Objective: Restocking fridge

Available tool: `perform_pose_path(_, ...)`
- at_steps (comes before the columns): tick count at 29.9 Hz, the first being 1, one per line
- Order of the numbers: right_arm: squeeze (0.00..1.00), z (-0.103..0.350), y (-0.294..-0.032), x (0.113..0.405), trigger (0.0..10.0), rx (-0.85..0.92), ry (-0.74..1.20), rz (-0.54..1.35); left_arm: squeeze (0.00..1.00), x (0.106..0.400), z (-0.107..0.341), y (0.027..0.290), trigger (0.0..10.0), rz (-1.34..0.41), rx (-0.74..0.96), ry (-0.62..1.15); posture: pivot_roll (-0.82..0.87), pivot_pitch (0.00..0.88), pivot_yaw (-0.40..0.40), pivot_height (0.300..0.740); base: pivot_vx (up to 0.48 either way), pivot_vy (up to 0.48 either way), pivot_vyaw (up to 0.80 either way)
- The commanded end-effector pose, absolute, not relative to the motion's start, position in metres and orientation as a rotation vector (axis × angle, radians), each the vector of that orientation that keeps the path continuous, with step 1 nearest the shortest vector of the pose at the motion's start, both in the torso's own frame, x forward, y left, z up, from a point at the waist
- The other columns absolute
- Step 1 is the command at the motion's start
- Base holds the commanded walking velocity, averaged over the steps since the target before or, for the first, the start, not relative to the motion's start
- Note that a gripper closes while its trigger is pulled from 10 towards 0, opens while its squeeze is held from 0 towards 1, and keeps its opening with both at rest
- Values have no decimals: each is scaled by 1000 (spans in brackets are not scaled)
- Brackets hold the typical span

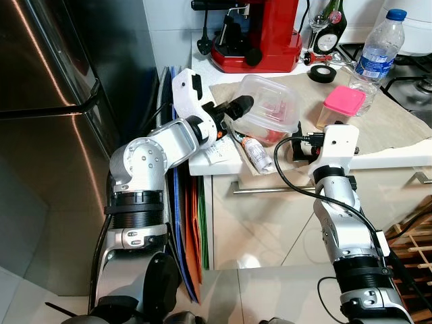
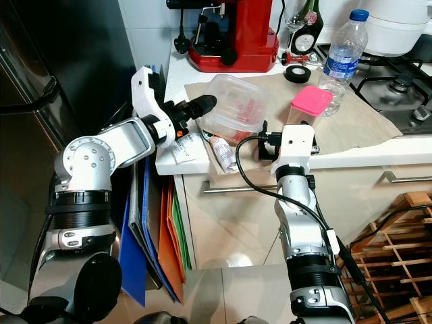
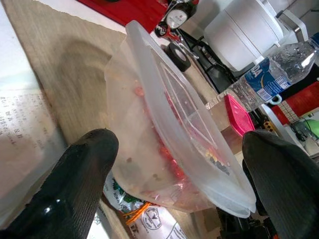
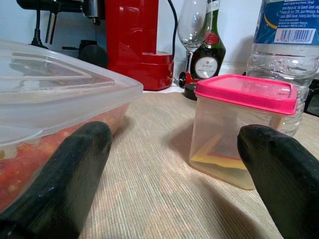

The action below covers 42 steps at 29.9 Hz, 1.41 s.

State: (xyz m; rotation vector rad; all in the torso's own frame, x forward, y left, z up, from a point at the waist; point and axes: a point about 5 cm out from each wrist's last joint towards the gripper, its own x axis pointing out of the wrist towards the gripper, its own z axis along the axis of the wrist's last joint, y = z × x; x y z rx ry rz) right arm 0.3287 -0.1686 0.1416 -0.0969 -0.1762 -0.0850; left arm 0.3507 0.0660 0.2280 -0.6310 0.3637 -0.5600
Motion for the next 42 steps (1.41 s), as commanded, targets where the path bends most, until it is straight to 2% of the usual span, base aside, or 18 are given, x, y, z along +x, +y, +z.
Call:
perform_pose_path(1, 0, 144, -167, 328, 10000, -100, -186, -83, 0, 352, 235, 62, 10000, -567, -611, 353, -23, 0, 51, 740, 0, 0, 0)
perform_pose_path(18, 0, 144, -164, 326, 10000, -99, -187, -78, 0, 358, 225, 54, 10000, -562, -498, 316, -34, 0, 54, 740, 0, 0, 0)
perform_pose_path(19, 0, 144, -164, 326, 10000, -100, -187, -78, 0, 359, 224, 55, 5490, -555, -498, 317, -34, 0, 53, 740, 0, 0, 0)
perform_pose_path(20, 0, 144, -164, 326, 10000, -100, -186, -79, 0, 359, 223, 55, 3020, -550, -499, 317, -35, 0, 52, 740, 0, 0, 0)
perform_pose_path(21, 0, 144, -164, 326, 10000, -100, -186, -79, 0, 360, 223, 55, 0, -548, -500, 314, -35, 0, 52, 740, 0, 0, 0)
perform_pose_path(29, 0, 144, -164, 326, 10000, -103, -184, -74, 0, 359, 220, 52, 0, -557, -632, 361, -32, 0, 49, 740, 0, 0, 0)
perform_pose_path(42, 0, 143, -162, 326, 10000, -99, -180, -70, 0, 356, 220, 47, 0, -599, -630, 359, -32, 0, 51, 740, 0, 0, 0)
